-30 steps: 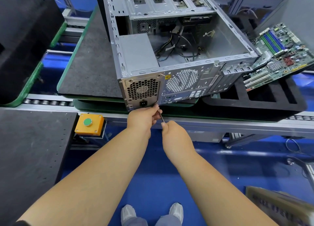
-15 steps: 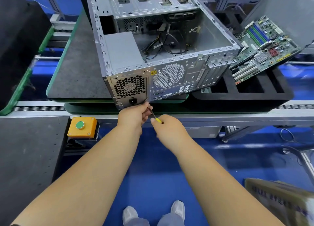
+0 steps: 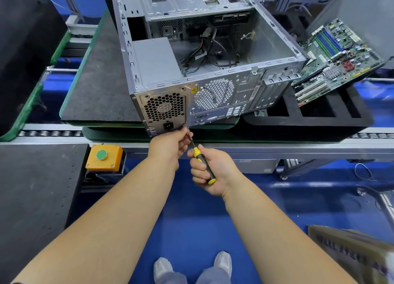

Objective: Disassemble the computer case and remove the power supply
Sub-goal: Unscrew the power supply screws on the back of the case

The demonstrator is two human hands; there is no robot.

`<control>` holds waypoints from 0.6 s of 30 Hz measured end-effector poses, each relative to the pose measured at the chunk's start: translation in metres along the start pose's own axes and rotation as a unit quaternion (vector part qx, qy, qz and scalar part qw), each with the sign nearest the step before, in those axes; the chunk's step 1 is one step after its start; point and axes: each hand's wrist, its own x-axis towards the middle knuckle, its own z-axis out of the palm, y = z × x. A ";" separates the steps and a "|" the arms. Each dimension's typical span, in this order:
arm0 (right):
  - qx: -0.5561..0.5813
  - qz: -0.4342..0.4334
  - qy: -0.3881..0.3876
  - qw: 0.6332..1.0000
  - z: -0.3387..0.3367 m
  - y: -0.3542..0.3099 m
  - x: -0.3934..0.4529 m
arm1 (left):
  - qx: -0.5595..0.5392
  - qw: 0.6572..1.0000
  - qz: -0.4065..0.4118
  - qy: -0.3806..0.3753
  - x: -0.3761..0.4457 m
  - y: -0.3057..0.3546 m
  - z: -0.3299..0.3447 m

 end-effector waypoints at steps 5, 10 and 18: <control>-0.299 -0.015 0.179 0.937 0.016 -0.005 0.001 | -0.001 1.000 -0.016 -0.020 -0.002 0.001 0.001; -0.645 -0.125 0.247 0.712 0.019 0.002 0.000 | -0.005 0.999 -0.028 -0.037 -0.002 0.002 0.001; -0.762 -0.151 0.305 0.551 0.022 0.009 0.003 | 0.006 0.999 -0.038 -0.030 -0.006 0.007 0.003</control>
